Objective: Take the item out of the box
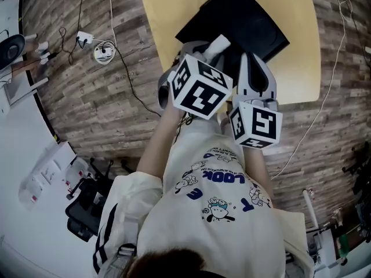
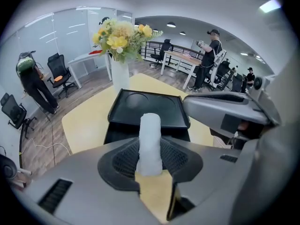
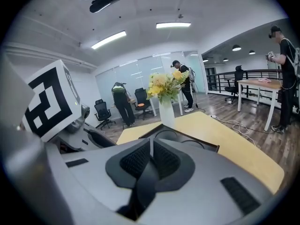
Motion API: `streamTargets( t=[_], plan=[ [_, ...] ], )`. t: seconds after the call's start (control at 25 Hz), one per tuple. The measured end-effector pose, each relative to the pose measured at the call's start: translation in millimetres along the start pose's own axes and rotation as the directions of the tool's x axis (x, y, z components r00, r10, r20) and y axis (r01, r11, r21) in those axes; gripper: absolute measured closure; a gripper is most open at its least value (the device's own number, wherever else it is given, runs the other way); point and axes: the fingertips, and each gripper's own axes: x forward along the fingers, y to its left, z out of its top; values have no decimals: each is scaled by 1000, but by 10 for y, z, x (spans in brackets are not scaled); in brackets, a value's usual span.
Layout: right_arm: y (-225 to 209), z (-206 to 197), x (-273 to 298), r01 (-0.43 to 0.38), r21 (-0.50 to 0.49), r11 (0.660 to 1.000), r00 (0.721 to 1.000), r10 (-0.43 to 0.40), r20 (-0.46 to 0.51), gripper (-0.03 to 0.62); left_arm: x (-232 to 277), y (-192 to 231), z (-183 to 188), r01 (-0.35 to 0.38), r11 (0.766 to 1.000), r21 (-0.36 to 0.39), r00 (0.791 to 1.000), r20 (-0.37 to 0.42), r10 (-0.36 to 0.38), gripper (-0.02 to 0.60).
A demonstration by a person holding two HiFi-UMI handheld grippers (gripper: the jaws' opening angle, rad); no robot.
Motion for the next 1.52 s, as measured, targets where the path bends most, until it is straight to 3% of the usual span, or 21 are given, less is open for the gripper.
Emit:
streamTargets(
  t=[0.32, 0.72, 1.0, 1.4, 1.52],
  plan=[
    [183, 210, -34, -61, -47, 997, 997, 64, 48, 553, -319, 79, 40, -62, 993, -101, 991, 115, 73, 437],
    [414, 470, -102, -117, -112, 987, 987, 127, 97, 553, -711, 189, 69, -128, 968, -214, 953, 245, 180, 437],
    [558, 646, -162, -146, -152, 977, 976, 168, 139, 553, -988, 226, 146, -179, 946, -271, 901, 342, 269, 438],
    [772, 894, -195, -181, -209, 961, 953, 224, 204, 553, -1363, 298, 241, -229, 909, -349, 794, 472, 382, 439],
    [812, 937, -215, -188, -219, 957, 948, 235, 214, 553, -1469, 306, 292, -216, 900, -379, 748, 529, 402, 439]
  ],
)
